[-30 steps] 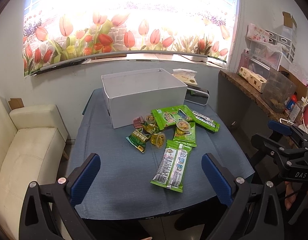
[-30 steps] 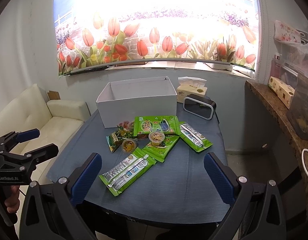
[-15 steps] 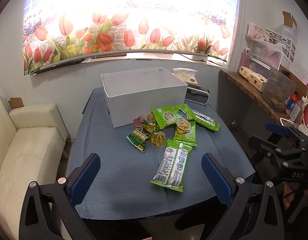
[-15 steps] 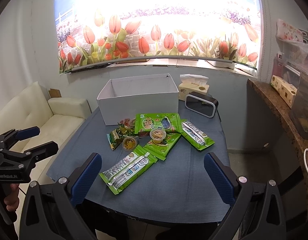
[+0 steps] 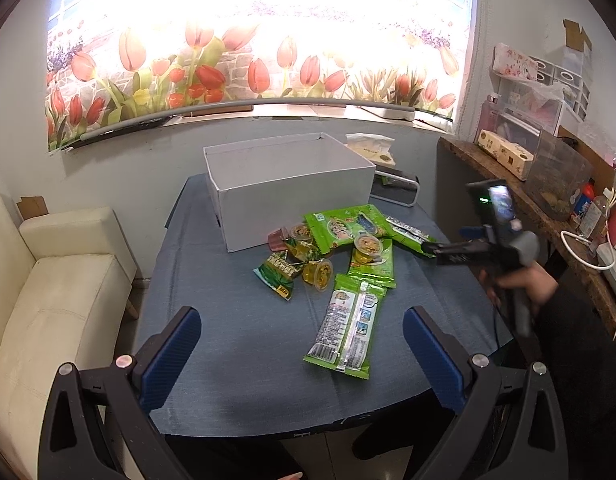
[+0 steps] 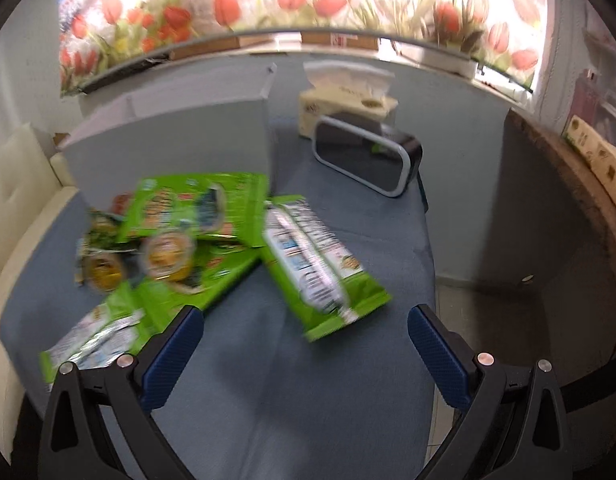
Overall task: Organize snacks
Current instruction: 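Grasp the long green-and-white stick pack with the right gripper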
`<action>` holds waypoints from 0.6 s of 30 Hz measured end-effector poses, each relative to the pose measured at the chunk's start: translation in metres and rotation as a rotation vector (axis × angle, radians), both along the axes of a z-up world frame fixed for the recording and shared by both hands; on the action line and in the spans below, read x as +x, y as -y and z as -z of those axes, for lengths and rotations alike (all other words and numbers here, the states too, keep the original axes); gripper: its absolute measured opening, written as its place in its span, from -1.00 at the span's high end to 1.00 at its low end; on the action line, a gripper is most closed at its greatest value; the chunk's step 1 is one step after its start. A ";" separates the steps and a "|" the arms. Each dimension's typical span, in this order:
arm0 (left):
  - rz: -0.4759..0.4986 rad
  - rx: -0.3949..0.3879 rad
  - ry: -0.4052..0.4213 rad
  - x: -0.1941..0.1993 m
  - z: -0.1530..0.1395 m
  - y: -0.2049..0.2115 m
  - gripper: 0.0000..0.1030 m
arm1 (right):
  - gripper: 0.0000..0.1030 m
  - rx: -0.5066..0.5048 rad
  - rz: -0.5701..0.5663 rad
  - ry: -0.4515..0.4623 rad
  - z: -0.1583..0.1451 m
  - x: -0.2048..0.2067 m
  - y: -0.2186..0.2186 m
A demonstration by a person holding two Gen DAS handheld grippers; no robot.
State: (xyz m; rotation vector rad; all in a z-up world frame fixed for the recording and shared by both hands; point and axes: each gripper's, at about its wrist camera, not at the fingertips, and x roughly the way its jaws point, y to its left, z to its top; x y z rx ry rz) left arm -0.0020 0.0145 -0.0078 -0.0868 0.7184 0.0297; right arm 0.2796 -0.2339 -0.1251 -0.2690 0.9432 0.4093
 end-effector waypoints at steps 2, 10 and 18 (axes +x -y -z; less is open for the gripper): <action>-0.005 0.012 -0.007 0.000 0.002 -0.001 -1.00 | -1.00 0.003 -0.022 -0.025 0.014 0.019 -0.003; -0.035 0.029 -0.031 0.005 0.012 -0.007 -1.00 | -1.00 -0.002 -0.139 -0.157 0.040 0.069 -0.015; -0.044 0.027 -0.061 0.021 0.024 -0.010 -1.00 | -0.49 -0.044 -0.195 -0.173 0.044 0.067 -0.019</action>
